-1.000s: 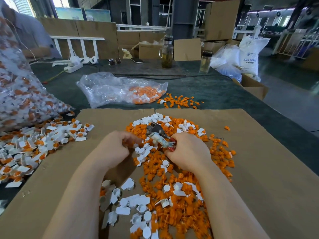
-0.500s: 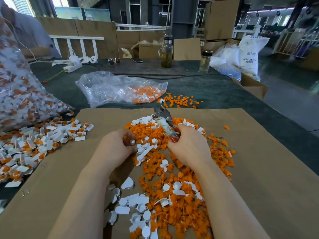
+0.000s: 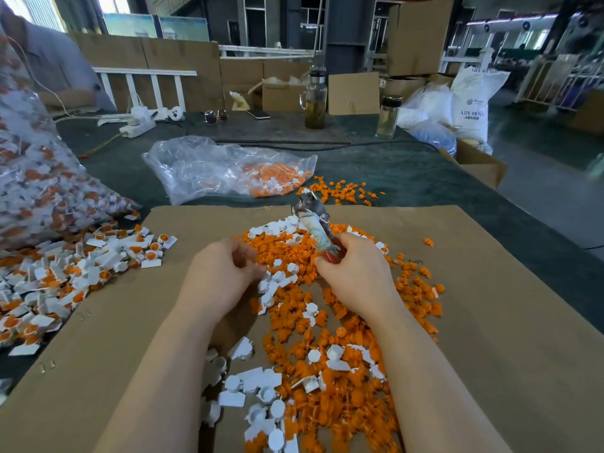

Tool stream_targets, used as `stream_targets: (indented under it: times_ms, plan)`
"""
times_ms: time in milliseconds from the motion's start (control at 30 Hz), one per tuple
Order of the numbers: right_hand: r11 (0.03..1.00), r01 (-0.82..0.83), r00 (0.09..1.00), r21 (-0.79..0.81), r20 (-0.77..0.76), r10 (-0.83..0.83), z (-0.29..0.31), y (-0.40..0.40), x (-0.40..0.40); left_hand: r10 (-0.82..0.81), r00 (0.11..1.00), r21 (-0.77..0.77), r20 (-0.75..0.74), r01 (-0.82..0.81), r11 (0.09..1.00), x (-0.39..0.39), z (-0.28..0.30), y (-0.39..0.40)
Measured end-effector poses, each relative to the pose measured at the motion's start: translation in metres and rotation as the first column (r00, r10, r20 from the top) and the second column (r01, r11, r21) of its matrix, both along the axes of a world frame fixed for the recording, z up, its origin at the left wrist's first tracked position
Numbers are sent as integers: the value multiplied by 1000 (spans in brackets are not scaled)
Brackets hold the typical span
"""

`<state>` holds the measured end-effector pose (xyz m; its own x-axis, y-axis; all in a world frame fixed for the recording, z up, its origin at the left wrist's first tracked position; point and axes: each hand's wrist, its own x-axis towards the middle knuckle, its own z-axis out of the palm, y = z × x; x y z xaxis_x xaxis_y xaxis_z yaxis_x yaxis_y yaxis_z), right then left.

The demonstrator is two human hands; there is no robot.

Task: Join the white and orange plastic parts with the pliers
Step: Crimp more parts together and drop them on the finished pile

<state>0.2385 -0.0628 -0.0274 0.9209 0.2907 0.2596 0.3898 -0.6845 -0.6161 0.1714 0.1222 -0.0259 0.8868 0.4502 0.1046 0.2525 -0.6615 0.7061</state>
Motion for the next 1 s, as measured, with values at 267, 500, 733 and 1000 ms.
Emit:
stream_targets:
  times_ms: [267, 500, 733, 1000]
  plan:
    - [951, -37, 999, 306, -6, 41, 8, -1, -5, 2, 977, -750, 214, 163, 641, -4, 18, -18]
    - [918, -84, 996, 388, 2, 90, 12, -1, -10, -1, 972, -835, 233, 201, 512, -1, 18, -31]
    - [911, -105, 994, 398, 38, 98, 11, -1, -10, 43, 963, -754, 265, 179, 632, -2, 18, -37]
    - [917, -100, 995, 385, 51, 87, 9, -1, -9, 81, 960, -624, 269, 109, 773, -1, 17, -42]
